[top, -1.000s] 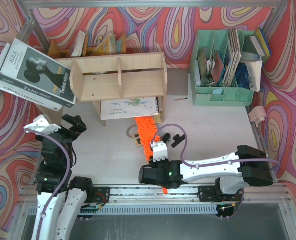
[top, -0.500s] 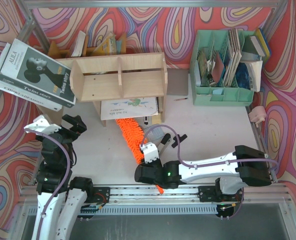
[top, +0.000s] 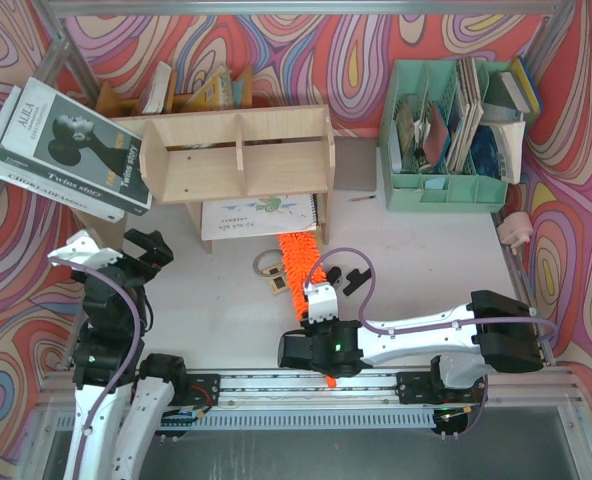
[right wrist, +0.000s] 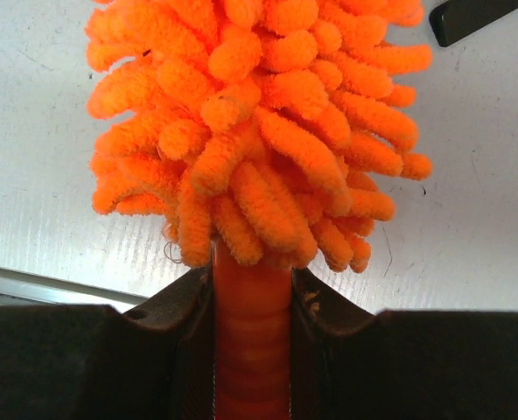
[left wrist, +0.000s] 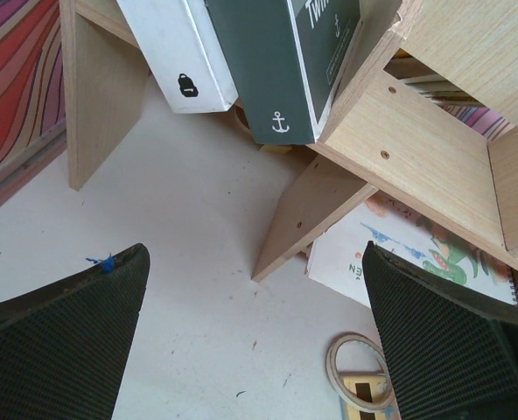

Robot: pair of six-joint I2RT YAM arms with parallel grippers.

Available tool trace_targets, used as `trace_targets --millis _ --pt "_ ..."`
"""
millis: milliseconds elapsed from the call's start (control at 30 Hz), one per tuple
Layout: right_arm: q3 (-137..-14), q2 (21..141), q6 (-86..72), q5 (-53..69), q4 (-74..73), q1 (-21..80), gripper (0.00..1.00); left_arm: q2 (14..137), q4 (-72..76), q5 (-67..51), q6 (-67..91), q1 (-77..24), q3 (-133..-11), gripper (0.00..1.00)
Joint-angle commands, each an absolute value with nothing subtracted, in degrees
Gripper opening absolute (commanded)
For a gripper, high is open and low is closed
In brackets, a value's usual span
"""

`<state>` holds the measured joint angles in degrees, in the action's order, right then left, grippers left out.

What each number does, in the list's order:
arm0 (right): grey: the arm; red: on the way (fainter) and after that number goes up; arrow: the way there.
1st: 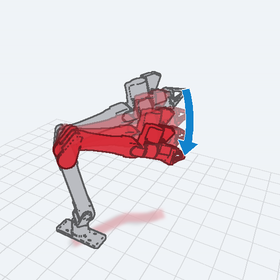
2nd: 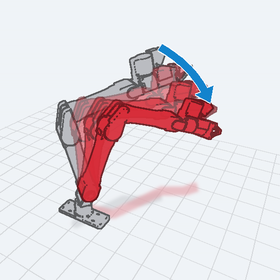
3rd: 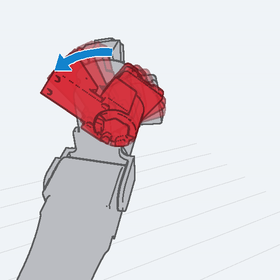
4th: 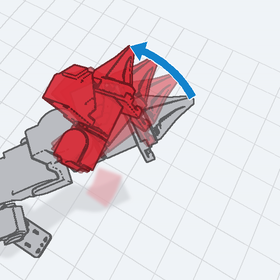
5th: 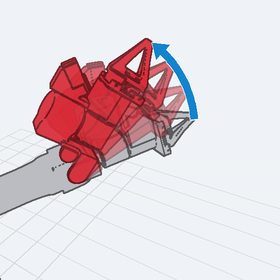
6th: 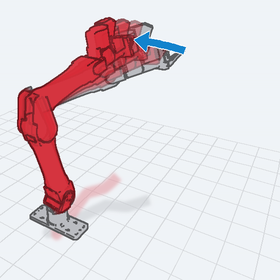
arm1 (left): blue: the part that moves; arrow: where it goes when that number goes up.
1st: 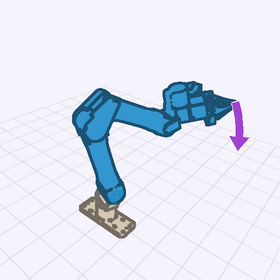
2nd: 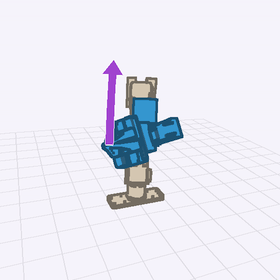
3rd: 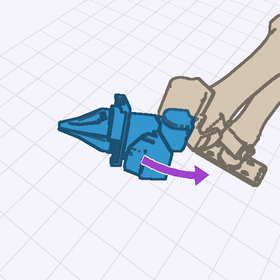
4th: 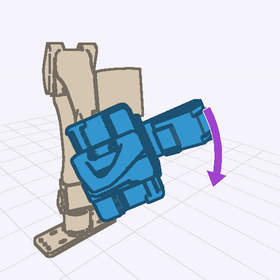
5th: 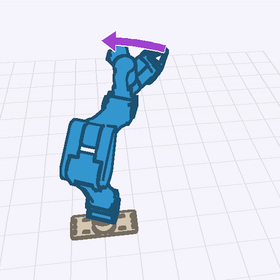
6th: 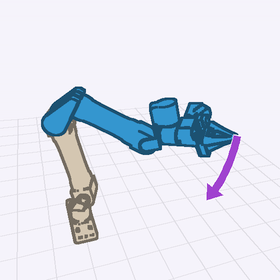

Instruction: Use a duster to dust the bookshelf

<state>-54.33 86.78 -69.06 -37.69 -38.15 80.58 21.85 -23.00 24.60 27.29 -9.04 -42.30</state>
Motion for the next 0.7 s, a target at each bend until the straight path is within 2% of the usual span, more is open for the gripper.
trace_targets --millis 0,167,267,567,667 --pt "-56.8 86.9 -65.0 -42.3 -34.5 80.4 0.00 22.0 -22.4 24.1 27.9 -8.6 -42.6 0.99" --pt "-56.6 87.4 -50.6 -36.0 -20.7 80.6 0.00 22.1 -22.5 24.1 27.9 -8.6 -42.6 0.98" --pt "-56.1 87.1 -47.8 -35.0 -17.4 80.7 0.00 22.2 -22.4 24.0 27.9 -8.6 -42.6 0.99" --pt "-56.4 86.5 -74.7 -44.2 -41.1 80.8 0.00 22.0 -22.4 23.9 27.9 -8.5 -42.6 0.98" --pt "-56.3 86.2 -77.9 -45.1 -44.1 80.6 0.00 22.0 -22.4 23.9 28.0 -8.5 -42.5 0.98"
